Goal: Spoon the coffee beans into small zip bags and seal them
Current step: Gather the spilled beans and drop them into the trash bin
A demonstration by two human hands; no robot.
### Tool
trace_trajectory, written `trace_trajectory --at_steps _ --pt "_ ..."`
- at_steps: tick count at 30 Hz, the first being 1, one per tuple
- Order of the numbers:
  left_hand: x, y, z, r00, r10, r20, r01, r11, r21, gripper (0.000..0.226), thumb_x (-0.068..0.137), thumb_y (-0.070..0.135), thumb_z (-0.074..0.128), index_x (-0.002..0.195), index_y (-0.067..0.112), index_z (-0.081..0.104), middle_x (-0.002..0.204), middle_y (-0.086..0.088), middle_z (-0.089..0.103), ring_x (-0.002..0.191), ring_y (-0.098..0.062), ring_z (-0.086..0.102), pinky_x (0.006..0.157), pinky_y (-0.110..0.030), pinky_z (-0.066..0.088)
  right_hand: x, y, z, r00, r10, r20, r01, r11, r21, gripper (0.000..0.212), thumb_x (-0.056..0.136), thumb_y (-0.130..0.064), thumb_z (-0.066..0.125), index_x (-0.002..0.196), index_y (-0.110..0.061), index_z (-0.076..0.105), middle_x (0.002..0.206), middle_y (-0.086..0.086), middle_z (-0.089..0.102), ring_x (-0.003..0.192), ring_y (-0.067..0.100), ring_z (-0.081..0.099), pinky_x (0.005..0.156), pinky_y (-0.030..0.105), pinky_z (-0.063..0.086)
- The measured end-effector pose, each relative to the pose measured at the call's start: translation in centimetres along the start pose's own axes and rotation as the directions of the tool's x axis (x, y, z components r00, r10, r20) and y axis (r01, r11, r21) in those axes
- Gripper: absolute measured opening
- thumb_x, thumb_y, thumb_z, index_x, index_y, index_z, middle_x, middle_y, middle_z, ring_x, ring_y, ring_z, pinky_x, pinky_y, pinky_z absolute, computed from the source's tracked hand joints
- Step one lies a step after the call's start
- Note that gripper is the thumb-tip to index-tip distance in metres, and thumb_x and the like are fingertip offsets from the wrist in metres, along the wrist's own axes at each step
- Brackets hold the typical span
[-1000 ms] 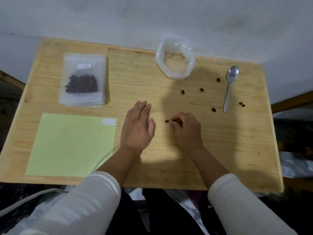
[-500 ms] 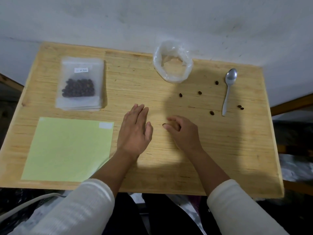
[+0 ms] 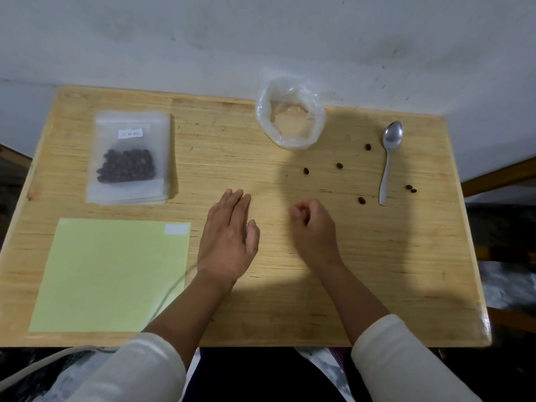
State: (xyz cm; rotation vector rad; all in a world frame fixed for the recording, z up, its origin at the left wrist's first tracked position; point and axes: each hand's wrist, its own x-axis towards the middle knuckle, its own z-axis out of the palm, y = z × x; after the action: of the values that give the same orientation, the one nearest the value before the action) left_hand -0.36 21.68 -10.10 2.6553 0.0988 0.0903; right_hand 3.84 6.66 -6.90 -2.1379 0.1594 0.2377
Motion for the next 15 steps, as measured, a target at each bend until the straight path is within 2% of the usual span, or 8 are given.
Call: trace_trajectory --at_steps 1,3,4,5,7,9,12,15 --pt "0.0 0.0 0.0 1.000 0.001 -0.001 -0.001 1.000 0.000 0.046 0.095 0.024 0.044 0.138 0.008 0.042 0.146 -0.008 0.039 0.142 -0.017 0.021 0.118 -0.036 0.016 0.4 -0.4 -0.5 0.991 0.133 0.029 -0.136 0.975 0.175 0.010 0.094 -0.020 0.046 0.090 -0.015 0.054 0.075 -0.002 0.053 0.062 0.006 0.046 0.056 0.018 0.039" --pt "0.0 0.0 0.0 1.000 0.007 0.001 -0.007 1.000 0.008 0.047 0.094 0.025 0.043 0.138 0.008 0.042 0.145 -0.009 0.040 0.141 -0.018 0.022 0.117 -0.038 0.018 1.4 -1.1 -1.3 0.945 0.318 0.070 -0.313 0.825 0.471 0.017 0.095 -0.014 0.039 0.082 -0.014 0.051 0.069 0.001 0.052 0.056 0.009 0.045 0.048 0.020 0.038" --pt "0.0 0.0 0.0 1.000 0.009 0.002 -0.009 1.000 0.011 0.047 0.094 0.025 0.042 0.138 0.008 0.042 0.145 -0.009 0.041 0.141 -0.018 0.023 0.117 -0.039 0.018 1.9 -1.4 -1.6 0.928 0.370 0.048 -0.336 0.773 0.538 0.020 0.094 -0.011 0.037 0.079 -0.013 0.050 0.067 0.003 0.052 0.055 0.010 0.045 0.046 0.021 0.037" --pt "0.0 0.0 0.1 1.000 0.011 0.000 -0.011 1.000 0.009 0.048 0.094 0.025 0.042 0.138 0.008 0.043 0.145 -0.009 0.041 0.141 -0.019 0.024 0.117 -0.039 0.018 2.5 -1.6 -1.7 0.916 0.402 -0.001 -0.337 0.769 0.543 0.022 0.094 -0.011 0.036 0.078 -0.014 0.052 0.066 0.002 0.052 0.054 0.010 0.045 0.046 0.022 0.036" --pt "0.1 0.0 0.1 1.000 0.014 -0.016 -0.014 1.000 -0.004 0.047 0.093 0.024 0.042 0.136 0.007 0.045 0.144 -0.009 0.043 0.141 -0.020 0.026 0.117 -0.039 0.019 3.8 -1.6 -1.6 0.923 0.362 -0.132 -0.293 0.883 0.367 0.023 0.095 -0.018 0.039 0.084 -0.015 0.059 0.064 -0.005 0.050 0.053 0.006 0.042 0.047 0.019 0.036" --pt "0.0 0.0 0.1 0.999 0.020 -0.034 -0.021 1.000 -0.011 0.047 0.091 0.022 0.044 0.135 0.006 0.047 0.142 -0.010 0.045 0.139 -0.021 0.029 0.116 -0.038 0.020 4.9 -1.6 -1.4 0.953 0.223 -0.206 -0.195 0.970 0.146 0.020 0.094 -0.027 0.048 0.096 -0.015 0.064 0.071 -0.011 0.054 0.061 0.000 0.047 0.057 0.015 0.039" --pt "0.1 0.0 0.2 0.996 0.023 -0.082 -0.025 0.999 -0.035 0.046 0.087 0.018 0.050 0.131 0.004 0.051 0.138 -0.011 0.049 0.136 -0.023 0.035 0.114 -0.038 0.025 5.8 -1.4 -1.0 0.972 0.088 -0.220 -0.103 0.993 -0.057 0.025 0.089 -0.027 0.061 0.109 -0.013 0.067 0.096 -0.006 0.067 0.086 0.003 0.059 0.078 0.015 0.041" --pt "0.2 0.1 0.3 0.992 0.054 -0.117 -0.056 0.998 -0.008 0.045 0.085 0.013 0.053 0.128 0.001 0.054 0.134 -0.015 0.052 0.132 -0.028 0.041 0.109 -0.043 0.034 6.3 -1.0 -0.4 0.966 -0.005 -0.259 -0.042 0.984 -0.172 0.025 0.086 -0.020 0.064 0.108 -0.009 0.069 0.104 0.006 0.070 0.098 0.016 0.063 0.085 0.017 0.039"
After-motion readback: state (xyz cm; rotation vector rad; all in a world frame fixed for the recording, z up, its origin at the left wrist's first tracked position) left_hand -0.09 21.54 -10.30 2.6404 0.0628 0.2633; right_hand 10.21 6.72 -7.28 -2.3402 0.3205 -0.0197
